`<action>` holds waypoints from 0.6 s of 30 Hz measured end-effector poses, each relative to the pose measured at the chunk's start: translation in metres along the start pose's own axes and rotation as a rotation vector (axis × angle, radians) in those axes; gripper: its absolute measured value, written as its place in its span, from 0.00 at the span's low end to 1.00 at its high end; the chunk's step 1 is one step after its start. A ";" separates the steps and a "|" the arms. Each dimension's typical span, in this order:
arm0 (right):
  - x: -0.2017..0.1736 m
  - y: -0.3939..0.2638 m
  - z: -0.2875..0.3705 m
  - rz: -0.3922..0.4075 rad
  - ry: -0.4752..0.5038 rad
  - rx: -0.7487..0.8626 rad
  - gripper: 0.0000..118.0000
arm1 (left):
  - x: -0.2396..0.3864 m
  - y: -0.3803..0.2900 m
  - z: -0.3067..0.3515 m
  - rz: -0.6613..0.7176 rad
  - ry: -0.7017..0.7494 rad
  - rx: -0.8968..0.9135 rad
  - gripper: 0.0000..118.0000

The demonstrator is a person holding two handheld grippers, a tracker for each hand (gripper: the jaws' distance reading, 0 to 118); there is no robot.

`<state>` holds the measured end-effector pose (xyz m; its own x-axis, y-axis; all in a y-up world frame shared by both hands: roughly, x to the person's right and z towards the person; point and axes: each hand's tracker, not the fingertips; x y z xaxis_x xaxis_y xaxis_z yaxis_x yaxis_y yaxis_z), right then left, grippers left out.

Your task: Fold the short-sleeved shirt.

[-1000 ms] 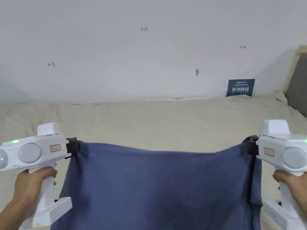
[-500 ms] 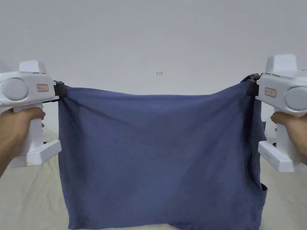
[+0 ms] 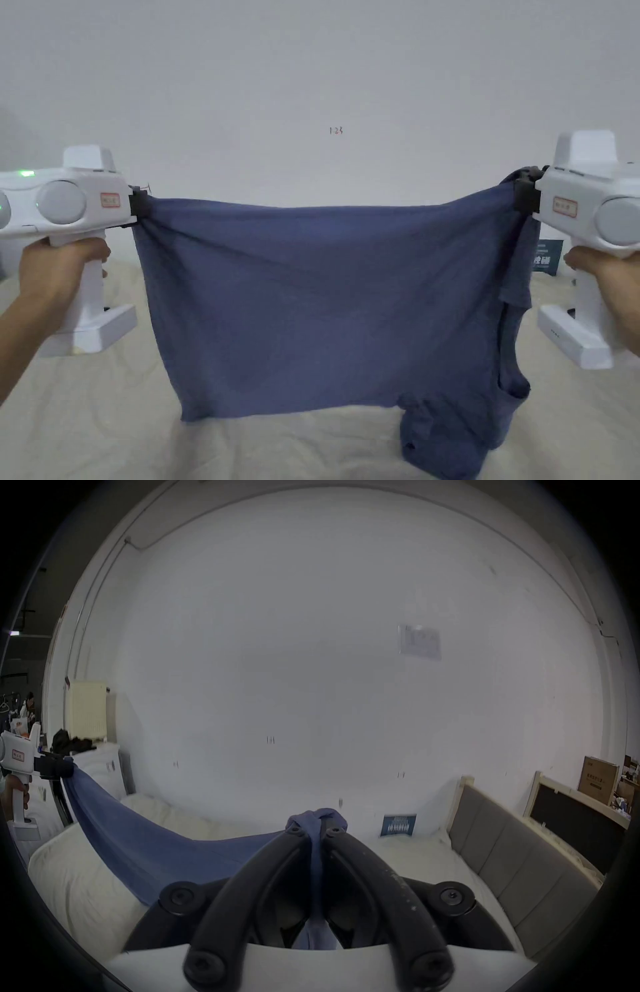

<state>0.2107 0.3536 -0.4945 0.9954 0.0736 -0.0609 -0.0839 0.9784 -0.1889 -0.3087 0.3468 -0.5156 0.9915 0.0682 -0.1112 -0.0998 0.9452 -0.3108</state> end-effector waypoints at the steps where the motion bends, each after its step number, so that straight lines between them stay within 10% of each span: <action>1: 0.001 -0.015 -0.008 -0.004 0.011 -0.028 0.05 | -0.001 -0.014 -0.009 -0.007 -0.003 -0.019 0.03; 18: -0.017 -0.231 0.055 -0.055 0.149 -0.416 0.05 | -0.033 -0.262 0.026 0.015 -0.023 -0.389 0.03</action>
<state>0.2157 0.1372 -0.3961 0.9840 -0.0344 -0.1747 -0.0730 0.8169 -0.5722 -0.3132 0.1047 -0.4063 0.9908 0.0925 -0.0990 -0.1347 0.7528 -0.6444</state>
